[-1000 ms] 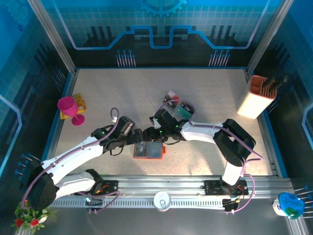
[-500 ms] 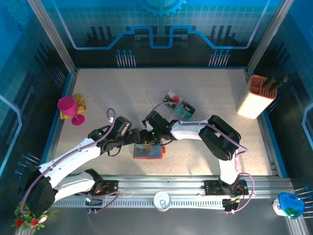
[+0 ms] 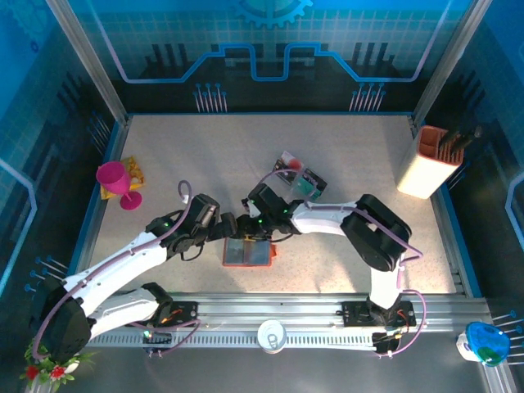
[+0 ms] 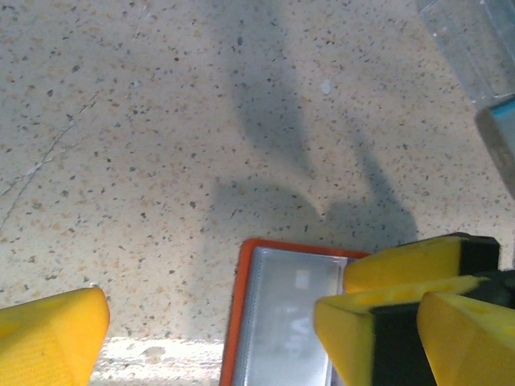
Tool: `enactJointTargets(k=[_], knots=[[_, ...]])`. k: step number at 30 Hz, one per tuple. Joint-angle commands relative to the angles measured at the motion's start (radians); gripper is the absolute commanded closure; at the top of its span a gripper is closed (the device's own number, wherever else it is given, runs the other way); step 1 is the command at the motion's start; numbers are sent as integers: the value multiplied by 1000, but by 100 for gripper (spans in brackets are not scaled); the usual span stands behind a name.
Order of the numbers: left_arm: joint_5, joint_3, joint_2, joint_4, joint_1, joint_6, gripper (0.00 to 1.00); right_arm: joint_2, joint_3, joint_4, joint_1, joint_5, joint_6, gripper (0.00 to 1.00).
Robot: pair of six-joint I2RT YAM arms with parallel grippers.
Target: Put the credit cards into the card holder
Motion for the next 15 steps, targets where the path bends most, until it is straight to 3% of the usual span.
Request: enactJointTargets(k=[1, 9, 15], knots=[[16, -21, 15, 2, 4, 8, 1, -119, -32, 2, -23, -3, -21, 45], [37, -12, 50, 28, 4, 16, 1, -258, -95, -271, -38, 201, -167, 45], [55, 1, 81, 44, 4, 17, 1, -249, -90, -426, -12, 311, -248, 45]])
